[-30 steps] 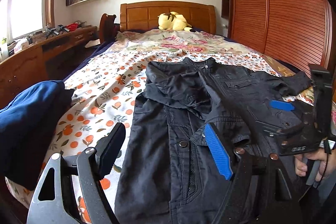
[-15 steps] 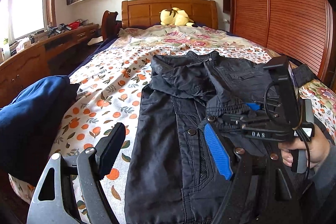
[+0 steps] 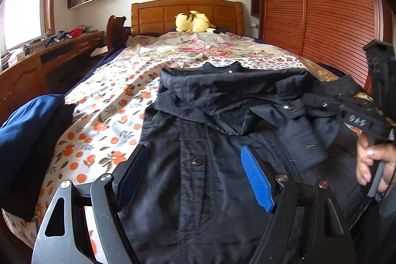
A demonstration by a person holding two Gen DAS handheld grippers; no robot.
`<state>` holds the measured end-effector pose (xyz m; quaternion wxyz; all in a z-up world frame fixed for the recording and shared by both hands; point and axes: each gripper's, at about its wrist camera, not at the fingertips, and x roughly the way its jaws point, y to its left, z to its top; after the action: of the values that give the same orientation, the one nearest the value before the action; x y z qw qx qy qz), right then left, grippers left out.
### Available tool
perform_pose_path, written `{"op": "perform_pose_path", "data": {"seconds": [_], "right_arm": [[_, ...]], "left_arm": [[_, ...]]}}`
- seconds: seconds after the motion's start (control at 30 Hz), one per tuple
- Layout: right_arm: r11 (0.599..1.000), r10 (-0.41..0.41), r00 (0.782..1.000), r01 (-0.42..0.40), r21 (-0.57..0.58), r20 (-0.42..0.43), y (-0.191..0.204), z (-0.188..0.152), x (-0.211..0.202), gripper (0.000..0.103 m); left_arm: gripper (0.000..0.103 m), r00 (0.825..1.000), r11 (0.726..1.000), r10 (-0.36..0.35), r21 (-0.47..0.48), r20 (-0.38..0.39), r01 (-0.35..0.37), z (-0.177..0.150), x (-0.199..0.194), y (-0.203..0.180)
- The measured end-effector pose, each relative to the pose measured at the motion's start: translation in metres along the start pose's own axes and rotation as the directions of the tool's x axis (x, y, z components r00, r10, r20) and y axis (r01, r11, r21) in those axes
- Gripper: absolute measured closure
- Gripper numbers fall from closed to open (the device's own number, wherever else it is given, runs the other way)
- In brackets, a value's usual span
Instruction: Fold large clothes
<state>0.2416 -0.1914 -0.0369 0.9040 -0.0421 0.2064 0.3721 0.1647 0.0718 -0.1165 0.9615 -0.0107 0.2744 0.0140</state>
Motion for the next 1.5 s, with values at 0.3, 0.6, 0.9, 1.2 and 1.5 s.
{"op": "perform_pose_path", "data": {"seconds": [0.3, 0.6, 0.9, 1.2, 1.5], "right_arm": [[0.981, -0.188, 0.978, 0.192, 0.037, -0.086, -0.038, -0.024, -0.004, 0.093], [0.947, -0.314, 0.943, 0.319, 0.026, -0.113, -0.050, -0.030, 0.000, 0.049], [0.963, -0.248, 0.959, 0.259, 0.069, -0.136, -0.069, -0.029, -0.008, 0.048], [0.963, -0.221, 0.959, 0.243, 0.113, -0.178, -0.086, -0.025, -0.003, 0.048], [0.962, -0.212, 0.956, 0.241, 0.129, -0.203, -0.092, -0.031, 0.002, 0.048]], "left_arm": [[0.025, 0.999, 0.999, -0.039, 0.026, 0.006, 0.038, 0.007, 0.008, -0.033], [0.025, 0.997, 0.996, -0.071, 0.048, -0.002, 0.071, 0.014, 0.012, -0.057], [0.025, 0.997, 0.996, -0.074, 0.057, -0.016, 0.075, 0.022, 0.023, -0.069], [0.025, 0.995, 0.992, -0.096, 0.086, -0.016, 0.097, 0.035, 0.047, -0.083], [0.025, 0.993, 0.987, -0.118, 0.104, -0.020, 0.119, 0.038, 0.084, -0.089]]}}
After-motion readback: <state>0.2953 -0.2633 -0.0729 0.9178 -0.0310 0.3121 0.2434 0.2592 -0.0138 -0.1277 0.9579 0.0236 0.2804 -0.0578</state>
